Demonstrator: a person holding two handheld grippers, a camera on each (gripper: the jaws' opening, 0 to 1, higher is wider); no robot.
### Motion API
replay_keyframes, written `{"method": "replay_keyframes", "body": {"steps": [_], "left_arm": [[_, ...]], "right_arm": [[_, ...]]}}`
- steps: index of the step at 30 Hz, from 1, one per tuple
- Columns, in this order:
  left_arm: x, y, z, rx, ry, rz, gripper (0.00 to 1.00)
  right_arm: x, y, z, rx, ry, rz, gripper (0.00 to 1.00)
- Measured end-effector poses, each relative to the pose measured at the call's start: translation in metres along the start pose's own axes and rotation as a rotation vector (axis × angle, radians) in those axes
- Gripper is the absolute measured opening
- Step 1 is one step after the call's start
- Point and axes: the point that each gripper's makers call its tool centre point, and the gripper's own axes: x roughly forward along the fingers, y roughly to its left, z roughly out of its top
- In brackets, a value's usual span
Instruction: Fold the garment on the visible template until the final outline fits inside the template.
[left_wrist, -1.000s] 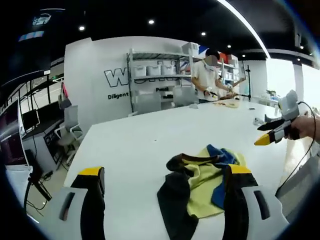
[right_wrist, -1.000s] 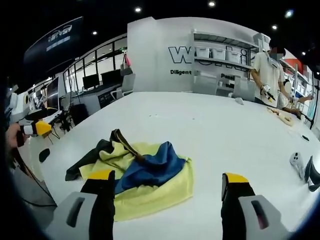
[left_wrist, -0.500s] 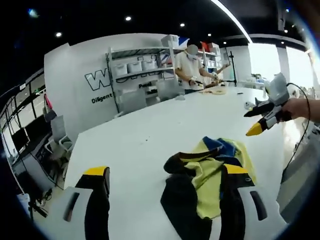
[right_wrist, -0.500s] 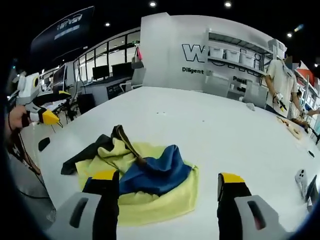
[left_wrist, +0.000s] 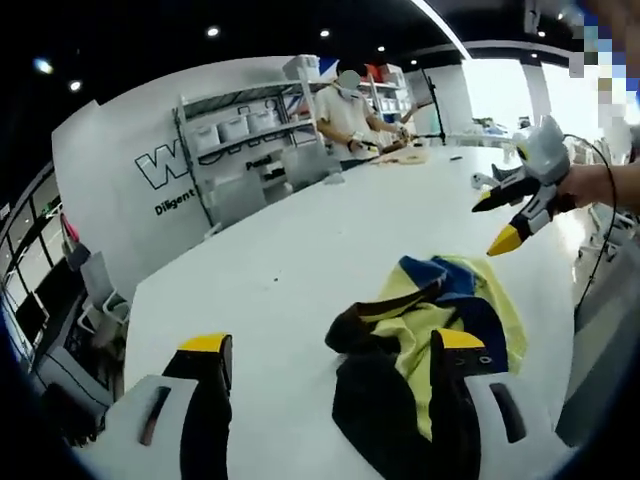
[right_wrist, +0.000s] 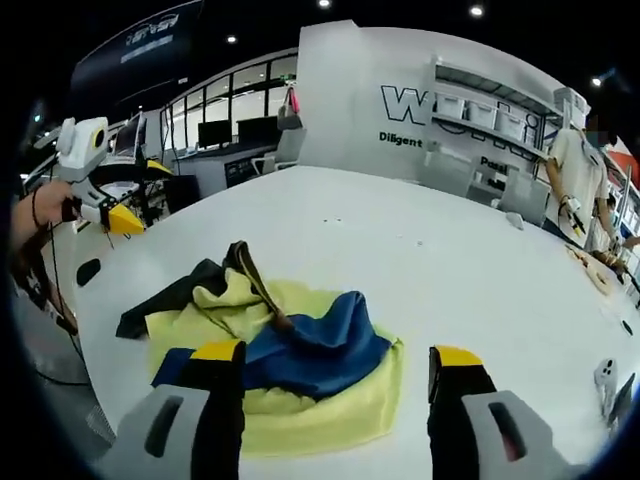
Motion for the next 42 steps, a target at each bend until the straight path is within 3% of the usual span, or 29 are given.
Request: {"method": "replay_keyframes", "body": {"steps": [8, 11, 17, 20, 22, 28, 34, 42], "left_arm": [[0.025, -0.008, -0.004, 0.061, 0.037, -0.073, 0.75], [0.038, -0.008, -0.002, 0.072, 0.041, -0.095, 0.75], [0.061, -0.008, -0.002, 0.127, 0.057, -0.131, 0.70], [0.069, -0.007, -0.007, 0.146, 0.091, -0.147, 0.67], [0.072, -0.004, -0.004, 0.184, 0.071, -0.135, 0.61], [0.086, -0.009, -0.007, 0.211, 0.096, -0.181, 0.62], [0.104, -0.003, -0.013, 0.276, 0.140, -0.170, 0.60], [0.120, -0.012, -0.020, 0.322, 0.179, -0.273, 0.51]], "right_arm": [[0.014, 0.002, 0.004, -0.033, 0.006, 0.022, 0.69], [0.018, 0.010, 0.011, 0.021, -0.001, 0.080, 0.67], [0.032, 0.005, 0.016, -0.013, 0.008, 0.076, 0.66], [0.036, 0.002, 0.015, -0.054, 0.020, 0.069, 0.65], [0.038, 0.002, 0.014, -0.056, 0.028, 0.076, 0.65], [0.047, 0.010, 0.009, -0.059, 0.062, 0.125, 0.59], [0.057, 0.011, 0.006, -0.071, 0.086, 0.137, 0.56], [0.066, 0.016, -0.002, -0.122, 0.122, 0.166, 0.50]]}}
